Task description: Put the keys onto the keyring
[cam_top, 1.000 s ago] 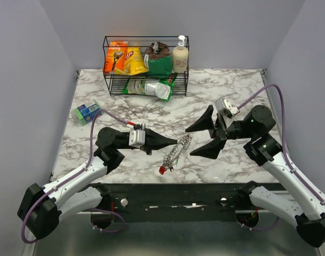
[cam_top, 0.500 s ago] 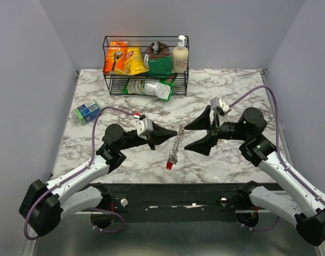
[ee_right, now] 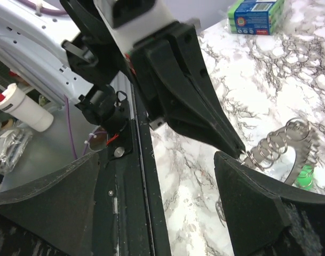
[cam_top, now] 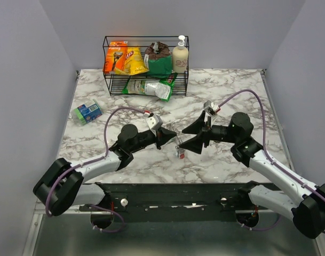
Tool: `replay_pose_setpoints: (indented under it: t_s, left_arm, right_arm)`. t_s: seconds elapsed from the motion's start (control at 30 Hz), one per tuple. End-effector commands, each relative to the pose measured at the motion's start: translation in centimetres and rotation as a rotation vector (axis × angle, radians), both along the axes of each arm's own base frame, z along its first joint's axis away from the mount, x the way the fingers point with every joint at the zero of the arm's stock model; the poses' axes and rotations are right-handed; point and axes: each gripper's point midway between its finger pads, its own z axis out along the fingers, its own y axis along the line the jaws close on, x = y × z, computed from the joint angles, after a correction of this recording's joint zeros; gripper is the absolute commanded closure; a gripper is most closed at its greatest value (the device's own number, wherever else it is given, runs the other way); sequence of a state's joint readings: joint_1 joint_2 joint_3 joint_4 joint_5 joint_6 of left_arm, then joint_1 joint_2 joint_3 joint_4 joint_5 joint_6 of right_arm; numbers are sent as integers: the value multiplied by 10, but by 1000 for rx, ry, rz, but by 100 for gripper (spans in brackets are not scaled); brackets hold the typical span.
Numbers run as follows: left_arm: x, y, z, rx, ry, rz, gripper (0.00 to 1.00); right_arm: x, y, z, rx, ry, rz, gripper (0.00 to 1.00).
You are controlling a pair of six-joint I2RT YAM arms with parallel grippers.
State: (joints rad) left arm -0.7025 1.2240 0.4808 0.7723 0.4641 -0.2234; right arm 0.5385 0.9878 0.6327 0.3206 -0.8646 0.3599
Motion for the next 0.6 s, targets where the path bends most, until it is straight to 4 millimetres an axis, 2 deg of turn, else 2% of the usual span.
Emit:
replay_pose_setpoints:
  t_s: [0.0, 0.1, 0.27, 0.3, 0.4, 0.57]
  left_arm:
    - [0, -4, 14, -145, -76, -8, 100]
    - [0, -3, 9, -203, -86, -10, 100]
    - [-7, -2, 12, -319, -111, -87, 100]
    - [1, -8, 8, -320, -78, -98, 100]
    - [1, -20, -1, -301, -46, -175, 100]
    - [3, -22, -3, -281, -92, -183, 100]
  right_arm:
    - [8, -4, 8, 38, -33, -24, 9]
    - [14, -10, 5, 36, -9, -39, 16]
    - [21, -15, -2, 26, 20, -34, 18]
    - [21, -15, -4, 23, 30, -22, 18]
    - [19, -13, -13, 8, 63, 24, 19]
    - [21, -12, -30, -15, 102, 32, 19]
